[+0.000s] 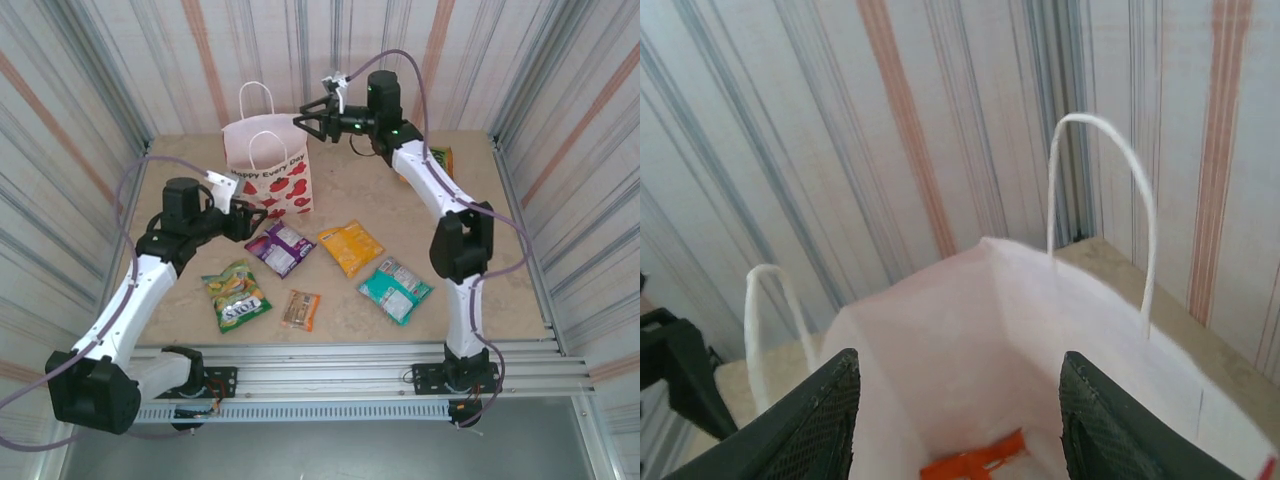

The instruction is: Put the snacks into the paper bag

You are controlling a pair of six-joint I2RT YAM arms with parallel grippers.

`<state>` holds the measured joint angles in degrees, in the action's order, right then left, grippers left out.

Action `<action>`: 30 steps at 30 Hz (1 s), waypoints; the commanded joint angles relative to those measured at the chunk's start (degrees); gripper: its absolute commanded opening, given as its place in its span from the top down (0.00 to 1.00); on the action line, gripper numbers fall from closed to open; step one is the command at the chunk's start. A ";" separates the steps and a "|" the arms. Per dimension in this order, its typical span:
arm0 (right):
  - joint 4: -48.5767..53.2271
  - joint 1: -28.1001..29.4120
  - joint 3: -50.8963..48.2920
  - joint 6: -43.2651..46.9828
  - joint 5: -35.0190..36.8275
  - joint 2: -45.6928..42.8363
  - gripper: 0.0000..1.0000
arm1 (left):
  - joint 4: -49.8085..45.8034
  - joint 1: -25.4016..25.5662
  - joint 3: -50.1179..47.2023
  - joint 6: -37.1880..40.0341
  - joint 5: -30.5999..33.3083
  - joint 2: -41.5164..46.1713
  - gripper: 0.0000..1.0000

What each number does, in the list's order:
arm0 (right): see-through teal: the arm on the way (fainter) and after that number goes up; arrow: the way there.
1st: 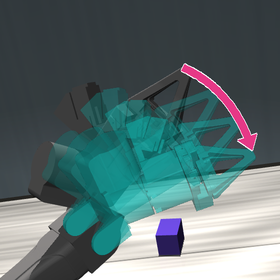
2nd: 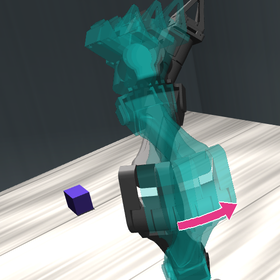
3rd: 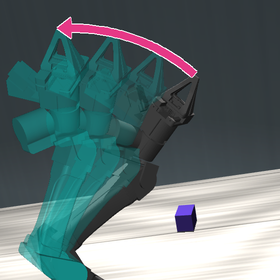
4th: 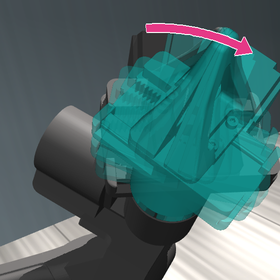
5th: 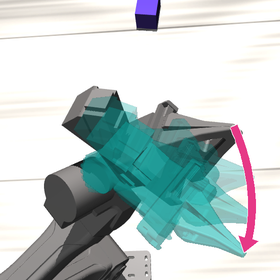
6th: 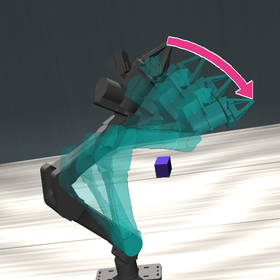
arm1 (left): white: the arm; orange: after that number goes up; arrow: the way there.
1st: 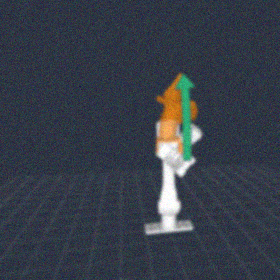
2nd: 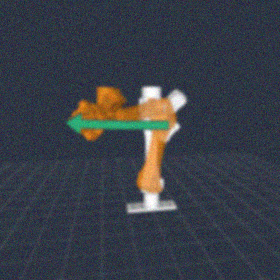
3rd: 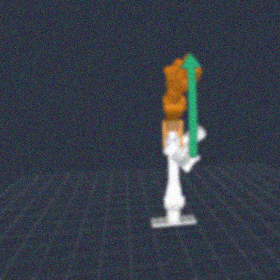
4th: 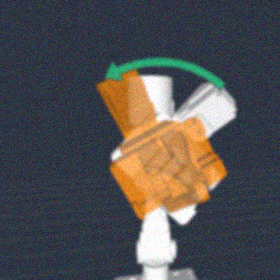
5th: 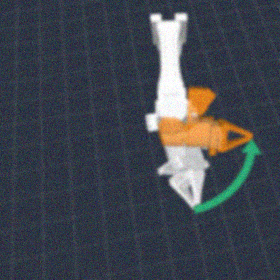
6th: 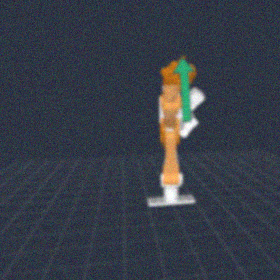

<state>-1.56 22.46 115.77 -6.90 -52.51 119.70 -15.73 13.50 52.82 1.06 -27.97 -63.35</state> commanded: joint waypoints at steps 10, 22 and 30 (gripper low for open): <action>22.03 -1.14 -30.62 0.54 13.63 -26.09 0.35 | 5.47 15.44 -7.18 -23.66 12.77 -1.68 0.36; 32.15 -3.70 -44.64 -8.54 24.32 -26.06 0.30 | 19.77 29.63 -9.80 -53.42 19.47 -13.93 0.34; 30.98 -5.10 -45.13 -7.52 24.85 -18.73 0.30 | 30.45 33.77 -12.76 -65.84 26.47 -23.17 0.37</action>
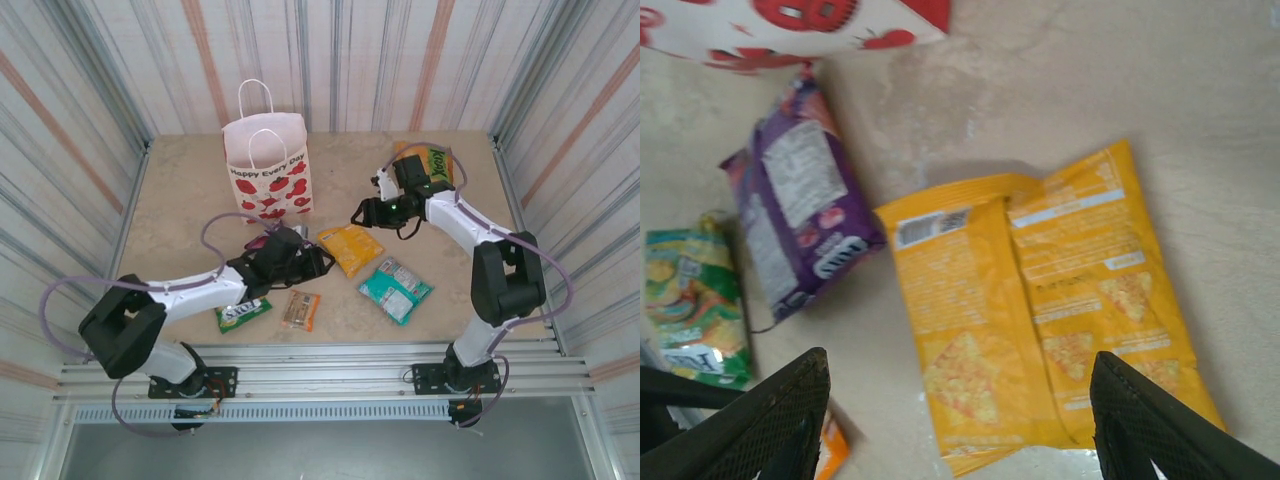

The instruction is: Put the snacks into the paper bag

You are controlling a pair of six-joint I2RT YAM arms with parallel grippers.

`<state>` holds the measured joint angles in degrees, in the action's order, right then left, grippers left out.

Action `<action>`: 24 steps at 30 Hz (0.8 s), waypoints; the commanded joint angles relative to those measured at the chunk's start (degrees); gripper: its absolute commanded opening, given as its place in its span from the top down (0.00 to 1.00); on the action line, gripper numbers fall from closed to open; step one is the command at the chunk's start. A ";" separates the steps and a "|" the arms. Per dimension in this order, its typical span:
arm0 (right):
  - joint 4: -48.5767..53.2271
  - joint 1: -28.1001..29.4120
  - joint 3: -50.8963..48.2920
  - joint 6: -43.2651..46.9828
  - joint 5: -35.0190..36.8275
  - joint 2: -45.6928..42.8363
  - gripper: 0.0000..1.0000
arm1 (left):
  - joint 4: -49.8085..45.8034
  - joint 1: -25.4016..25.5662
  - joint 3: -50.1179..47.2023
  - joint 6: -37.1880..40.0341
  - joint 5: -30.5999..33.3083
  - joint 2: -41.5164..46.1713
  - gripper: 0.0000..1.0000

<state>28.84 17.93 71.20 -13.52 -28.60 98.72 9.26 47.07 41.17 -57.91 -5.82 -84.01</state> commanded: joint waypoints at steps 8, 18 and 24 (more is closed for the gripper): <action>-1.07 -2.61 0.83 -0.04 0.77 8.09 0.32 | 7.66 0.66 1.09 -9.75 8.46 -7.99 0.45; -1.51 -3.95 -1.43 1.17 -3.51 10.71 0.35 | 13.04 0.60 4.06 -12.58 6.38 -16.91 0.48; -1.33 -4.22 -4.12 1.71 -5.87 10.68 0.39 | 15.76 0.57 4.53 -13.92 6.94 -18.98 0.50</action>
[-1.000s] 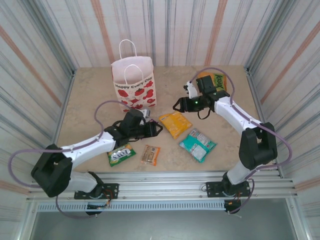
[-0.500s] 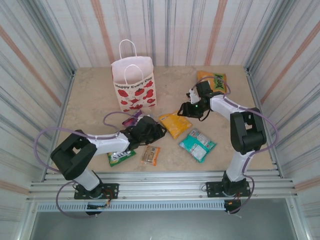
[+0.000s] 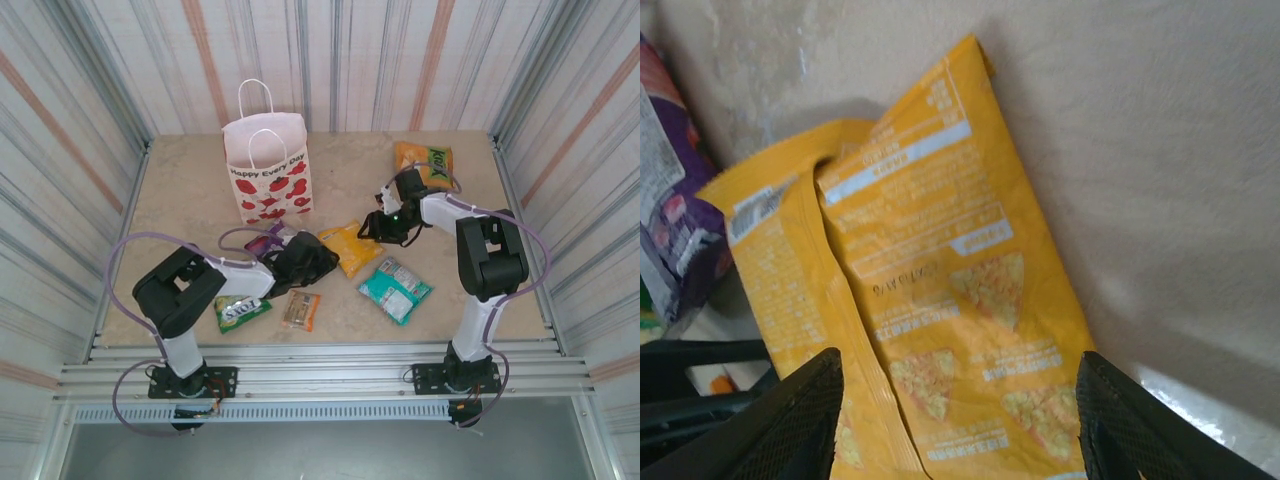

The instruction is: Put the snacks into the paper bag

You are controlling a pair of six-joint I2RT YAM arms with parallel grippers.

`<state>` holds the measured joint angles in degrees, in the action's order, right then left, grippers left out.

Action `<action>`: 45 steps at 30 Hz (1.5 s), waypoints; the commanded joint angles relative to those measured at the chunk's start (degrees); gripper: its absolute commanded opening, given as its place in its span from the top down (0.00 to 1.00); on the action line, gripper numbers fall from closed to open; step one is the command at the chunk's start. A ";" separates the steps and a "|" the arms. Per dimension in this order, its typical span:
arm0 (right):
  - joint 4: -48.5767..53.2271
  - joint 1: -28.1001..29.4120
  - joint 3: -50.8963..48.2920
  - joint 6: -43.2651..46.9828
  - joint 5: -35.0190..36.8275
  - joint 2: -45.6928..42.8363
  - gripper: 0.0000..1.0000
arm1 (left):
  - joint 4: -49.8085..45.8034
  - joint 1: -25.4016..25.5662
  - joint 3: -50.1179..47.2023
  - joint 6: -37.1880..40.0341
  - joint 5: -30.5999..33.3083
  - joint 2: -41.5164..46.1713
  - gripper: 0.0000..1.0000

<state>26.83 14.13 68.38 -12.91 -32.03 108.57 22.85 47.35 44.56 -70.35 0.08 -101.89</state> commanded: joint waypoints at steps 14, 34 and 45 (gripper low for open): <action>-3.52 0.41 -6.97 -2.32 -9.68 -0.30 0.48 | 10.92 -0.60 1.46 -3.64 -1.63 -5.34 0.62; -18.29 -3.40 -15.30 -9.32 -5.04 -19.00 0.41 | 0.26 -1.21 1.96 16.64 -2.49 7.32 1.00; -33.69 -3.46 -25.56 -9.24 -6.02 -36.92 0.36 | 2.53 -1.30 0.05 41.16 -9.30 18.85 1.00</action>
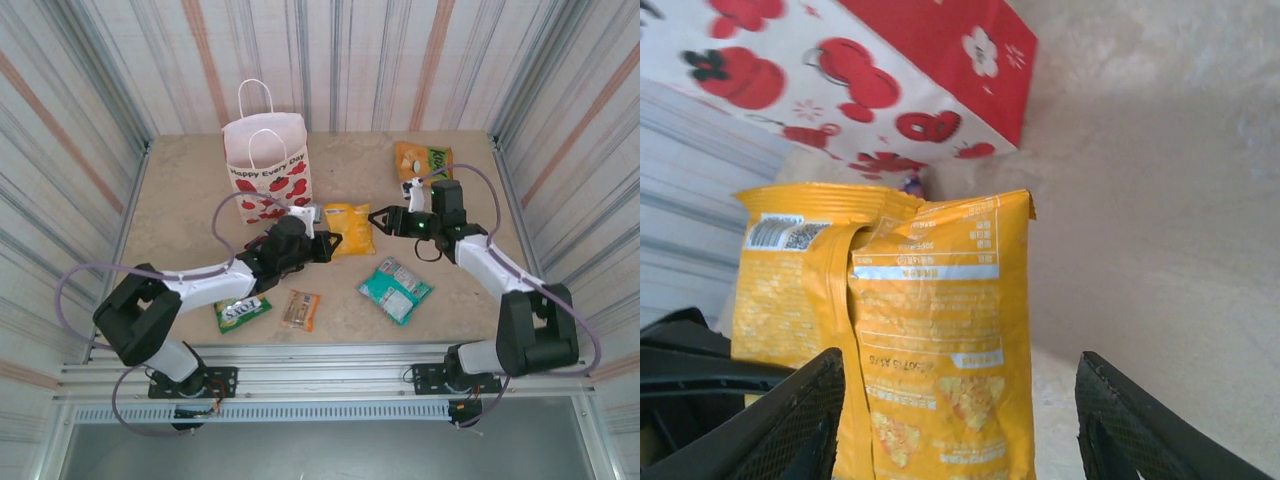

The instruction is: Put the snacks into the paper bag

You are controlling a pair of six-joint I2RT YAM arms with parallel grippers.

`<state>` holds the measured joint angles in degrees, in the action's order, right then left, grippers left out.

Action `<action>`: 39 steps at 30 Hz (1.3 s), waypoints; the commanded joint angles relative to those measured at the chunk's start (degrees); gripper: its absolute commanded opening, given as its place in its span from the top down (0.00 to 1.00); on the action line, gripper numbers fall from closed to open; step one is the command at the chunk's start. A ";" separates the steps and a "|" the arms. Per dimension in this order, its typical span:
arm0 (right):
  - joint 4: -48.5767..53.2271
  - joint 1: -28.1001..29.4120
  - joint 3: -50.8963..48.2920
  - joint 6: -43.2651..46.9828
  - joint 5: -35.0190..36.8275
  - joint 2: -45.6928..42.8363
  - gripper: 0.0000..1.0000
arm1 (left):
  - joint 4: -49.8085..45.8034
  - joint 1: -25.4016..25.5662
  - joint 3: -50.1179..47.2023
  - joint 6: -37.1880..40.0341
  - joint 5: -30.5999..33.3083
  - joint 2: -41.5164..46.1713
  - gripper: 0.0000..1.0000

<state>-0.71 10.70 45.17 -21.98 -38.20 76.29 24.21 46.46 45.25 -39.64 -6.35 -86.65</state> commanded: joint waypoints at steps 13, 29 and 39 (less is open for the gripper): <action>-11.95 -0.86 -12.97 3.70 -8.82 -25.18 0.25 | 7.72 -1.45 -5.30 27.47 -14.33 14.45 1.00; -24.63 -0.50 -14.08 -3.86 -23.40 -26.20 0.30 | 16.44 -1.78 -5.45 28.15 -22.55 15.54 1.00; -23.33 0.44 -12.58 -3.60 -26.76 -24.45 0.48 | 14.86 -1.81 -4.40 29.75 -22.45 15.99 1.00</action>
<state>-23.73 10.66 30.89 -25.26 -62.81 51.46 38.00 45.04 39.46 -11.70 -27.92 -72.71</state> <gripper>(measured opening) 0.528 0.060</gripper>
